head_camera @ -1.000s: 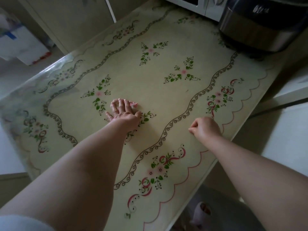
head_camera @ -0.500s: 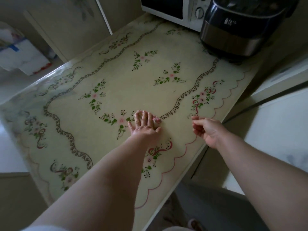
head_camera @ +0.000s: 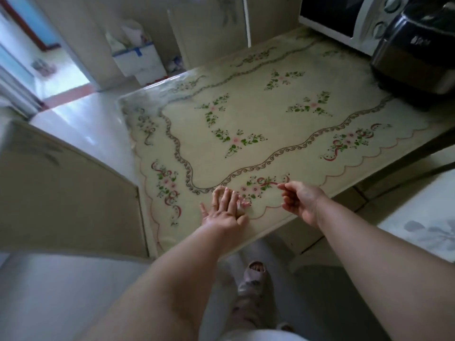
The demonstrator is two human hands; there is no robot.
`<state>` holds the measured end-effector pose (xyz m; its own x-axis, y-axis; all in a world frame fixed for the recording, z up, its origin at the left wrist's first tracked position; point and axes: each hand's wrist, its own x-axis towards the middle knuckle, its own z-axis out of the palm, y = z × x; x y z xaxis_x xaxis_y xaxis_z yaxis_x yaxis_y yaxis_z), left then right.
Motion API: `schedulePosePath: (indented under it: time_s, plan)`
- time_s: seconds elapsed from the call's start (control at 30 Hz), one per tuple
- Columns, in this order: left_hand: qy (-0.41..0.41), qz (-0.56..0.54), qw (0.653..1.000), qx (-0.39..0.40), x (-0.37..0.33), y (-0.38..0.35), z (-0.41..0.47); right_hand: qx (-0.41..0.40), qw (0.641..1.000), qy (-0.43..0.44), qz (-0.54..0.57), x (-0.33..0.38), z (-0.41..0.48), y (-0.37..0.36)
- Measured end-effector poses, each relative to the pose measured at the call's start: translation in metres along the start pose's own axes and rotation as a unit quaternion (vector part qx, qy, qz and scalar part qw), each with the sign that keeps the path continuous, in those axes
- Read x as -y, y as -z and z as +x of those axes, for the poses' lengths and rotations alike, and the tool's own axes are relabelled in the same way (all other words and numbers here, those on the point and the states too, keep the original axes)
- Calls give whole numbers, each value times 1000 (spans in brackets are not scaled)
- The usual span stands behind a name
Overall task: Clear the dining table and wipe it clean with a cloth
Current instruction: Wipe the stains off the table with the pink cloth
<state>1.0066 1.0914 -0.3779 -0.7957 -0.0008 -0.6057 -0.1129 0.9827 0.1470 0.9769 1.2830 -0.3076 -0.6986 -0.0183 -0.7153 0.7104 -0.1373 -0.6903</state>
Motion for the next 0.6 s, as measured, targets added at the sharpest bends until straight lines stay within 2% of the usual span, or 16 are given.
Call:
schedulePosePath:
  time_s: [0.2,0.37,0.6]
  plan:
    - [83,-55,995,-10,59,-35,-66,85,991,-33,-95,-23,-26,-47]
    - [114,-74,991,-10,72,-41,-78,87,984,-22,-155,-26,-34,-67]
    - [123,-59,991,-10,89,-28,-56,47,984,-42,-167,-34,-29,-64]
